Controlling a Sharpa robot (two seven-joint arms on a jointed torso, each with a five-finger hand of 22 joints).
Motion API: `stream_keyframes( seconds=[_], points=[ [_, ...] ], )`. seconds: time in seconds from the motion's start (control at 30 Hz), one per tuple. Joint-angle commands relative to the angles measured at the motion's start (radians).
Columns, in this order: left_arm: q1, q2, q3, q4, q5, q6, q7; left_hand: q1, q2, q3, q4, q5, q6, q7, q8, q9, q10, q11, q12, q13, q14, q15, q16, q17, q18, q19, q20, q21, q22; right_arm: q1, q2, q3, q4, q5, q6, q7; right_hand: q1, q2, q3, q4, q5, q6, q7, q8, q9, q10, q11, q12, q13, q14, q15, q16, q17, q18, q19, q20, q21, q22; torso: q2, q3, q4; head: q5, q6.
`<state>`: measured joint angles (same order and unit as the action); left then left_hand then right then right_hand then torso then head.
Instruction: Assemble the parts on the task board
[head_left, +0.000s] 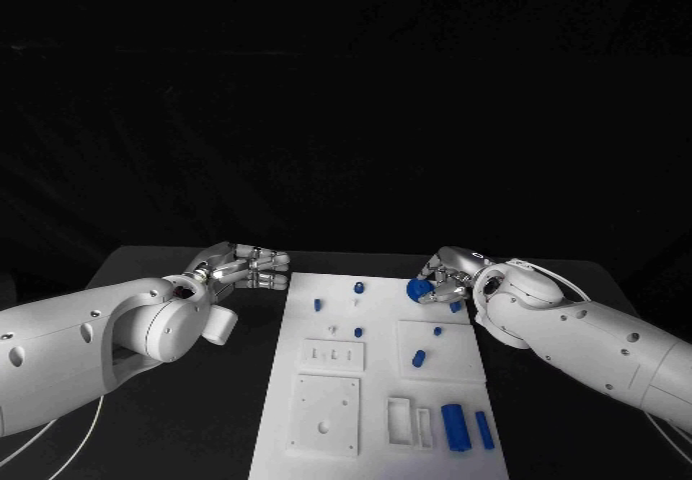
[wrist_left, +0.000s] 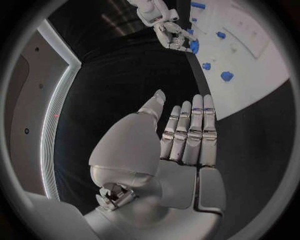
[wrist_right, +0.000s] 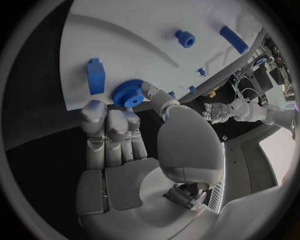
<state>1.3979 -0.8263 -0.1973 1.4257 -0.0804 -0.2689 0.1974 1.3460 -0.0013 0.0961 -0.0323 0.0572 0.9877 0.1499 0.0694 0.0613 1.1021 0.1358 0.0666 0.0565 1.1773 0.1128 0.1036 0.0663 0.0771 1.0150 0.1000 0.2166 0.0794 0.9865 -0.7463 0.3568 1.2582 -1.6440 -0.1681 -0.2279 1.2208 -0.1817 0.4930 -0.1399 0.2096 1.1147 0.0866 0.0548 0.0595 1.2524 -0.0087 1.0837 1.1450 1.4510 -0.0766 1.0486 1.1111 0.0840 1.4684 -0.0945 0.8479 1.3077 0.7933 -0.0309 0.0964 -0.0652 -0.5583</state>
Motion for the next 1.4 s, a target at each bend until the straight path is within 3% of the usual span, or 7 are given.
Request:
stream_keyframes(
  seconds=[0.03, 0.13, 0.23, 0.63, 0.9, 1.07, 1.4],
  points=[
    [0.001, 0.002, 0.000, 0.000, -0.006, 0.016, -0.001, 0.001, 0.002, 0.001, -0.008, -0.001, -0.005, 0.005, -0.002, 0.002, -0.007, 0.001, -0.006, 0.002, -0.008, 0.001, -0.007, -0.001, -0.016, -0.009, -0.001, -0.002, -0.001, -0.012, 0.000, -0.008, -0.012, 0.010, 0.081, -0.004, -0.001, 0.000, -0.008, 0.022, 0.036, -0.001, 0.004, 0.007, 0.004, -0.003, -0.005, -0.001, -0.001, 0.001, -0.001, 0.001, 0.001, 0.002, 0.018, -0.003, 0.003, 0.099, 0.000, -0.0008, 0.0000, -0.001, -0.001],
    [0.001, 0.002, 0.000, -0.001, -0.007, 0.016, -0.002, 0.001, 0.002, 0.001, -0.008, -0.001, -0.005, 0.005, -0.002, 0.002, -0.007, 0.001, -0.006, 0.002, -0.008, 0.001, -0.007, -0.001, -0.016, -0.009, -0.001, -0.002, -0.001, -0.012, 0.000, -0.008, -0.017, 0.020, 0.095, -0.001, -0.011, -0.013, -0.027, 0.027, 0.176, -0.019, 0.009, 0.007, 0.003, -0.005, -0.003, -0.005, -0.003, 0.001, -0.002, -0.001, 0.001, 0.003, 0.018, -0.003, 0.002, 0.099, 0.000, -0.0011, 0.0001, -0.002, -0.001],
    [0.001, 0.003, 0.000, -0.002, -0.007, 0.015, -0.003, 0.001, 0.002, 0.001, -0.008, -0.001, -0.005, 0.005, -0.002, 0.002, -0.009, 0.001, -0.006, 0.002, -0.009, 0.001, -0.008, -0.001, -0.016, -0.010, -0.001, -0.002, -0.001, -0.012, 0.001, -0.008, -0.021, 0.027, 0.108, 0.001, -0.009, -0.012, -0.031, 0.024, 0.204, -0.025, 0.011, 0.007, 0.003, -0.007, -0.003, -0.007, -0.005, 0.000, -0.001, -0.002, 0.001, 0.003, 0.017, -0.002, 0.003, 0.100, 0.000, -0.0010, 0.0002, -0.002, -0.002],
    [0.001, 0.002, 0.000, -0.002, -0.008, 0.014, -0.005, 0.002, 0.000, 0.000, -0.009, -0.001, -0.007, 0.006, -0.003, 0.001, -0.012, 0.002, -0.006, 0.002, -0.011, 0.002, -0.009, -0.001, -0.015, -0.010, 0.000, -0.003, -0.001, -0.012, 0.001, -0.008, -0.025, 0.001, 0.112, 0.012, 0.006, -0.012, 0.021, -0.028, 0.150, -0.021, 0.012, 0.007, 0.003, -0.009, -0.002, -0.010, -0.008, 0.000, 0.001, -0.004, 0.004, 0.006, 0.013, 0.000, 0.005, 0.100, 0.000, 0.0000, 0.0003, -0.003, -0.002],
    [0.001, 0.002, 0.000, -0.002, -0.011, 0.014, -0.006, 0.002, -0.001, 0.000, -0.009, -0.001, -0.009, 0.007, -0.003, 0.002, -0.013, 0.003, -0.006, 0.002, -0.012, 0.003, -0.010, -0.001, -0.015, -0.011, 0.001, -0.004, -0.002, -0.013, 0.002, -0.008, -0.009, -0.119, 0.039, 0.034, 0.023, -0.010, 0.009, -0.061, 0.077, 0.012, 0.004, 0.007, 0.004, 0.003, -0.006, 0.000, -0.003, 0.001, -0.001, -0.008, 0.003, 0.006, 0.013, 0.000, 0.011, 0.100, 0.000, 0.0011, -0.0010, 0.000, 0.001],
    [0.001, 0.003, 0.000, -0.003, -0.013, 0.014, -0.006, 0.002, -0.001, 0.000, -0.009, -0.001, -0.009, 0.007, -0.003, 0.002, -0.013, 0.003, -0.006, 0.002, -0.012, 0.003, -0.010, -0.001, -0.015, -0.011, 0.001, -0.004, -0.002, -0.016, 0.003, -0.008, 0.040, -0.231, -0.052, 0.031, 0.026, -0.006, -0.010, -0.054, 0.046, 0.066, -0.010, 0.007, 0.005, 0.015, -0.013, 0.013, 0.008, 0.003, -0.006, -0.008, 0.004, 0.002, 0.017, -0.004, 0.026, 0.103, -0.001, -0.0001, 0.0005, 0.001, 0.002],
    [0.001, 0.003, 0.000, -0.002, -0.017, 0.014, -0.005, 0.002, 0.001, 0.000, -0.009, -0.001, -0.009, 0.007, -0.002, 0.002, -0.013, 0.003, -0.006, 0.002, -0.012, 0.003, -0.010, -0.001, -0.015, -0.012, 0.001, -0.004, -0.002, -0.019, 0.002, -0.008, 0.176, -0.343, -0.153, -0.041, 0.032, -0.020, -0.002, -0.013, -0.012, 0.093, -0.019, 0.007, 0.005, 0.021, -0.017, 0.012, 0.009, 0.004, -0.010, -0.008, 0.005, -0.005, 0.021, -0.010, 0.039, 0.106, -0.002, -0.0030, 0.0014, 0.003, 0.003]
  ],
)
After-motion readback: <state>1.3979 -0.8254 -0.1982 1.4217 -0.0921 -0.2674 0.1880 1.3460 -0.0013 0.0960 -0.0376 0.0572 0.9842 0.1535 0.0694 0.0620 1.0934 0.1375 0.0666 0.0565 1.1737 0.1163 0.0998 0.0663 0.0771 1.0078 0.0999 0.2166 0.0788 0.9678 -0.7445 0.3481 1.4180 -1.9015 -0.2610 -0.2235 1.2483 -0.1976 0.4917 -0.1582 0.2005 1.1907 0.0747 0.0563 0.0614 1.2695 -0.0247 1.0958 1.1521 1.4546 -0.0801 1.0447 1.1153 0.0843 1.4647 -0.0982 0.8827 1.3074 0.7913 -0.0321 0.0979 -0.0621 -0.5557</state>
